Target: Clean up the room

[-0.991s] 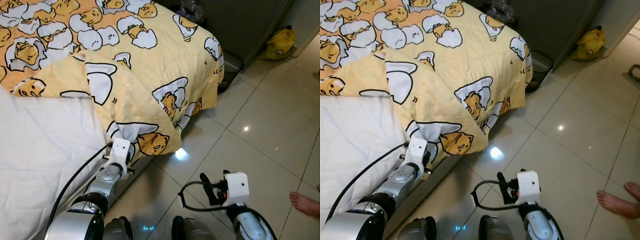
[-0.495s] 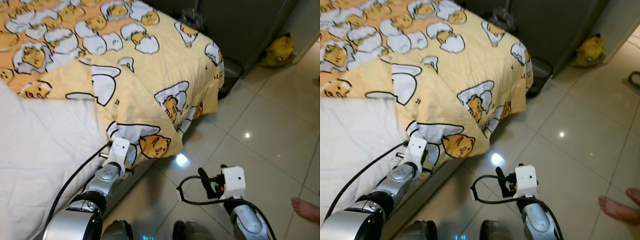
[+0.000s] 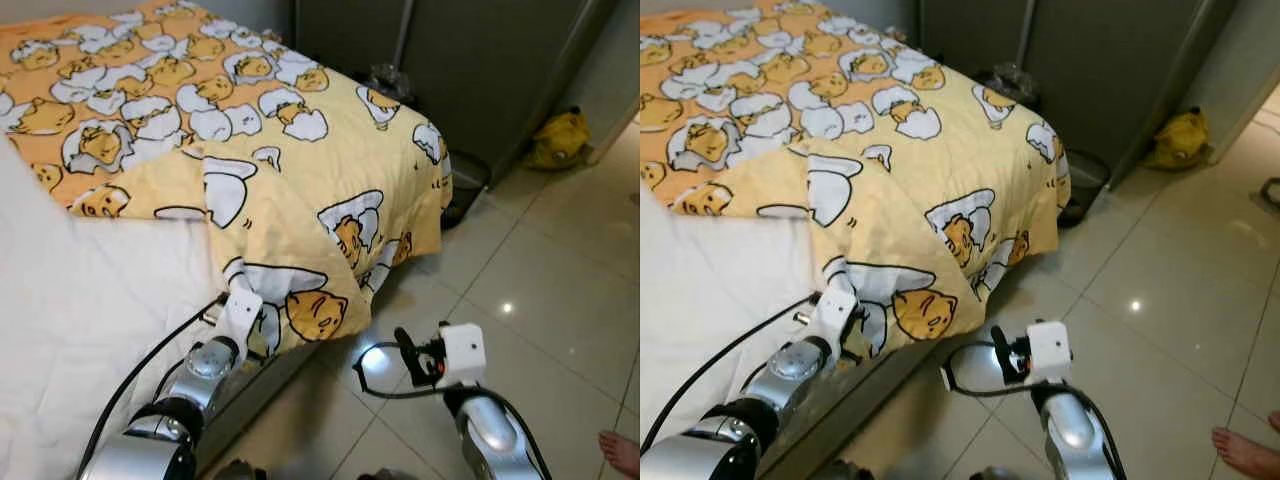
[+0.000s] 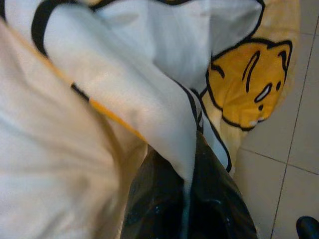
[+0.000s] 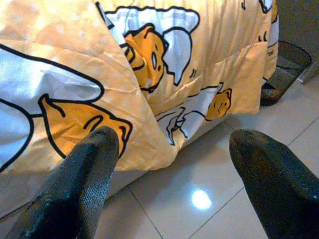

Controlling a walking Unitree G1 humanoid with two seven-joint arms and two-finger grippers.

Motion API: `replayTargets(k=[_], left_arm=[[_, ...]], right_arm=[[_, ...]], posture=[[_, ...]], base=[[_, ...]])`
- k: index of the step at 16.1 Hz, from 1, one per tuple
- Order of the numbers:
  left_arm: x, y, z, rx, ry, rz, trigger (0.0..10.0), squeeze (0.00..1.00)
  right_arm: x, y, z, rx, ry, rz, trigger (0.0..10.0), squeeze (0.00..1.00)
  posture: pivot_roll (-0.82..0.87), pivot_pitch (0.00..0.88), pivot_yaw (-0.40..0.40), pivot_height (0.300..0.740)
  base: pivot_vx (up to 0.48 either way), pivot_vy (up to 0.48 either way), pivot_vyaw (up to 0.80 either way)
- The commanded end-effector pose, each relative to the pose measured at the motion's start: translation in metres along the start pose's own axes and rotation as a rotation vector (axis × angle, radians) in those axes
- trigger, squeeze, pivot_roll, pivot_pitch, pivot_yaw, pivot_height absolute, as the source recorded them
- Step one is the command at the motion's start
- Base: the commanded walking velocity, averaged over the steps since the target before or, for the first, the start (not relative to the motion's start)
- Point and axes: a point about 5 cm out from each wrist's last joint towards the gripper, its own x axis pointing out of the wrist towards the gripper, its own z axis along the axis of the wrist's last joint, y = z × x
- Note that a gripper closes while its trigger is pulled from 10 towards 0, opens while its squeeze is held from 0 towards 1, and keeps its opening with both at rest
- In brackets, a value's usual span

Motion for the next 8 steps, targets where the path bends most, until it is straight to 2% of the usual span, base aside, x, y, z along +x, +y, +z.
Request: replayTargets(k=[1, 3, 5, 8], left_arm=[[-0.002, -0.002, -0.005, 0.0, 0.007, -0.011, 10.0, 0.0], [-0.002, -0.007, -0.006, -0.001, 0.009, -0.025, 10.0, 0.0], [-0.001, -0.027, -0.007, -0.013, 0.017, -0.14, 10.0, 0.0], [-0.007, -0.085, -0.014, 0.0, 0.069, -0.413, 10.0, 0.0]], right_arm=[[-0.001, -0.002, -0.002, -0.001, -0.002, -0.005, 10.0, 0.0], [0.0, -0.002, -0.003, -0.003, -0.001, -0.001, 10.0, 0.0], [-0.001, -0.002, -0.005, -0.007, 0.002, 0.004, 10.0, 0.0], [0.001, -0.003, -0.006, -0.015, 0.005, 0.014, 10.0, 0.0]], posture=[[-0.01, 0.0, -0.016, 0.74], [-0.01, 0.0, -0.017, 0.74], [-0.02, 0.0, -0.018, 0.74], [-0.03, 0.007, -0.02, 0.74]], base=[[-0.446, 0.0, 0.0], [0.0, 0.0, 0.0], [0.0, 0.0, 0.0], [0.0, 0.0, 0.0]])
